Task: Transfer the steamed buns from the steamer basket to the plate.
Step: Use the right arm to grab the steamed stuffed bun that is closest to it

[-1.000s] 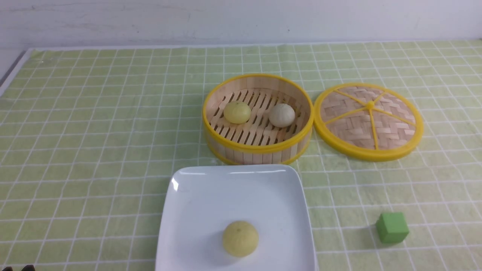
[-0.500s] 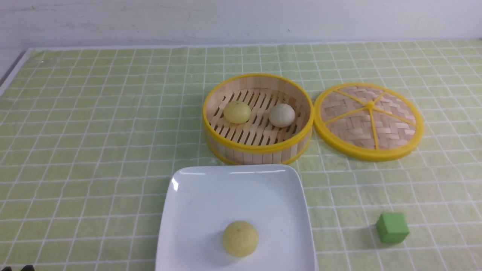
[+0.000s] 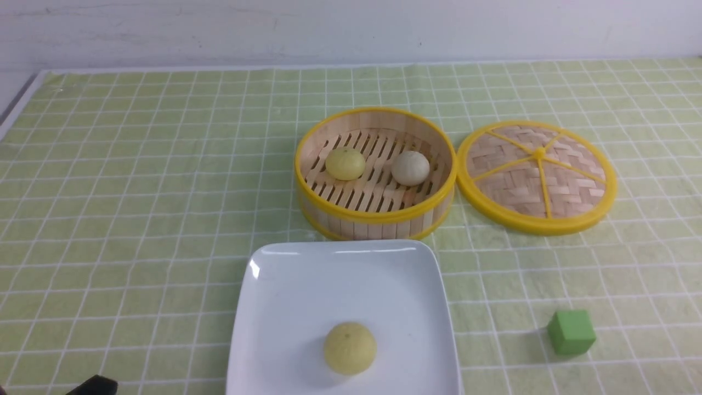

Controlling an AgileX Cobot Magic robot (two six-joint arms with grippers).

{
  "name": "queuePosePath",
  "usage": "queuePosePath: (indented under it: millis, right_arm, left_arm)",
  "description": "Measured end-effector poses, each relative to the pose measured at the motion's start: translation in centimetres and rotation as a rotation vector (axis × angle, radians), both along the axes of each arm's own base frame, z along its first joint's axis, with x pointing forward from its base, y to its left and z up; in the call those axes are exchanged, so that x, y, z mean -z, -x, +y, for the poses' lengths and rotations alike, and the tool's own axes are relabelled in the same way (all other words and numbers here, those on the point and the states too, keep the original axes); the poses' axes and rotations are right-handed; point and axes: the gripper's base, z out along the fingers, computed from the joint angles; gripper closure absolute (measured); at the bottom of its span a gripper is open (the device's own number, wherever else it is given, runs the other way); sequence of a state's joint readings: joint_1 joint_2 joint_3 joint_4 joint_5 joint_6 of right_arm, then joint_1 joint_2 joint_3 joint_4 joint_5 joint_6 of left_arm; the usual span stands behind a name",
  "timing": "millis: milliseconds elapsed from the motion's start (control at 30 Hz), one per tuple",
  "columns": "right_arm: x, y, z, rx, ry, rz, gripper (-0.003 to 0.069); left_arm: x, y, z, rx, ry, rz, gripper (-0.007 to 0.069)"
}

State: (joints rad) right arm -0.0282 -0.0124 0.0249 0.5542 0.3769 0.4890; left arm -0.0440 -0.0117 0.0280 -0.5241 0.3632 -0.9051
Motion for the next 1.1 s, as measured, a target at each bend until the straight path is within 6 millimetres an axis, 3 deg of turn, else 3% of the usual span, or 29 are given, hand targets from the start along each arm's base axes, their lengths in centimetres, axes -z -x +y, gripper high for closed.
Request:
queuePosePath:
  millis: [167, 300, 367, 433, 467, 533, 633, 767, 800, 833, 967, 1000, 1067, 1100]
  right_arm:
    - [-1.0, 0.0, -0.1, 0.015, -0.026, -0.054, 0.0419]
    - [-6.9, 0.5, -0.3, 0.004, 0.213, -0.21, 0.0448]
    - [-9.0, 0.3, -0.5, -0.005, 0.349, -0.199, 0.0493]
    - [-11.1, -0.8, -0.9, -0.036, 0.545, -0.079, 0.0577]
    - [-10.9, -1.0, -0.9, -0.045, 0.544, -0.055, 0.0585]
    - [-12.4, -3.4, -1.8, -0.092, 0.704, 0.21, 0.0667]
    - [-12.4, -6.4, -2.1, -0.169, 0.7, 0.465, 0.0673]
    - [-11.1, -11.2, 0.0, -0.443, 0.626, 0.578, 0.0673]
    - [-11.1, -11.2, 0.0, -0.458, 0.641, 0.572, 0.0673]
    - [-10.3, -13.4, 2.0, -0.626, 0.588, 0.555, 0.0671]
    - [-9.0, -17.9, 7.2, -0.934, 0.558, 0.471, 0.0648]
    - [-8.9, -18.5, 7.5, -0.949, 0.557, 0.466, 0.0643]
    - [-8.5, -21.7, 10.5, -1.049, 0.586, 0.435, 0.0596]
    - [-8.5, -21.9, 10.9, -1.061, 0.591, 0.431, 0.059]
  left_arm:
    - [-1.4, 0.0, 0.1, -0.004, -0.004, -0.081, 0.0411]
    - [-8.9, 1.8, -0.3, 0.132, -0.316, -0.327, 0.0543]
    - [-11.2, 2.0, -0.5, 0.173, -0.428, -0.346, 0.0589]
    - [-12.8, 1.1, -0.9, 0.277, -0.564, -0.231, 0.0622]
    - [-12.6, 0.9, -0.9, 0.29, -0.57, -0.205, 0.0623]
    - [-12.7, -1.5, -1.5, 0.46, -0.673, 0.054, 0.0622]
    - [-12.0, -3.9, -1.8, 0.606, -0.741, 0.28, 0.0622]
    - [-11.3, -7.4, -2.2, 0.706, -0.785, 0.413, 0.0622]
    - [-11.2, -7.5, -2.2, 0.708, -0.783, 0.42, 0.0622]
    - [-10.8, -8.8, -2.3, 0.739, -0.804, 0.44, 0.0622]
    - [-9.2, -10.9, -2.5, 0.793, -0.822, 0.501, 0.0622]
    - [-9.1, -11.0, -2.5, 0.795, -0.822, 0.504, 0.0622]
    - [-8.4, -11.5, -2.6, 0.814, -0.817, 0.536, 0.0622]
    - [-8.4, -11.6, -2.6, 0.815, -0.816, 0.538, 0.0622]
